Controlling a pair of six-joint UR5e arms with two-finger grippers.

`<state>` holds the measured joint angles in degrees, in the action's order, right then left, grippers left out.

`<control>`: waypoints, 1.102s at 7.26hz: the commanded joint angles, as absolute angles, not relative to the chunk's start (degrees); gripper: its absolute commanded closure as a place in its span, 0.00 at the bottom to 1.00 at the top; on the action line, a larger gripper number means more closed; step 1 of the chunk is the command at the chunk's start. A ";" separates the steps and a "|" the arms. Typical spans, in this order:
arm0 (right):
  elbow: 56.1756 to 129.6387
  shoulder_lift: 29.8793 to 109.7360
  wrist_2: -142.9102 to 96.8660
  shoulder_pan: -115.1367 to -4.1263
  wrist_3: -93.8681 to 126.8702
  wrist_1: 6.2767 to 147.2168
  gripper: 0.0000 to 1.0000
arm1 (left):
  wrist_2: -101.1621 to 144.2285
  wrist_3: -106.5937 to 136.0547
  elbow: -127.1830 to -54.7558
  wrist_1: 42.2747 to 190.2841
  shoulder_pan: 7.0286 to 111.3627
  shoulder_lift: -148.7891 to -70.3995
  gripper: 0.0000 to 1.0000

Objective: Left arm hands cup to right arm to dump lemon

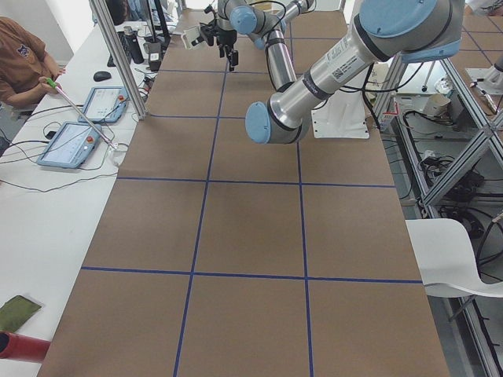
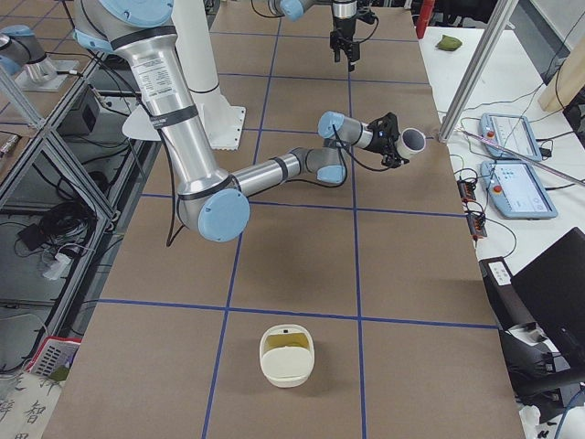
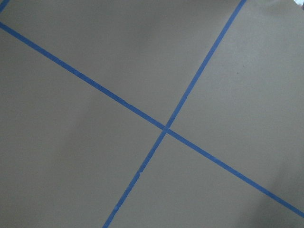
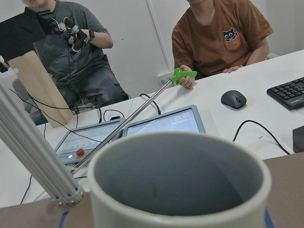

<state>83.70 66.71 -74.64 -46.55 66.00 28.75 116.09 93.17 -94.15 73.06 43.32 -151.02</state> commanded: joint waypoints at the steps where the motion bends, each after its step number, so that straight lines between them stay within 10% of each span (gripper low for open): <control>1: 83.93 65.75 -63.43 -37.84 57.17 29.62 0.78 | 115.93 92.99 -93.26 75.05 44.03 -151.61 0.01; 8: 90.43 62.14 -48.10 -22.96 55.02 43.05 0.74 | 119.78 92.90 -77.18 74.44 44.65 -160.93 0.09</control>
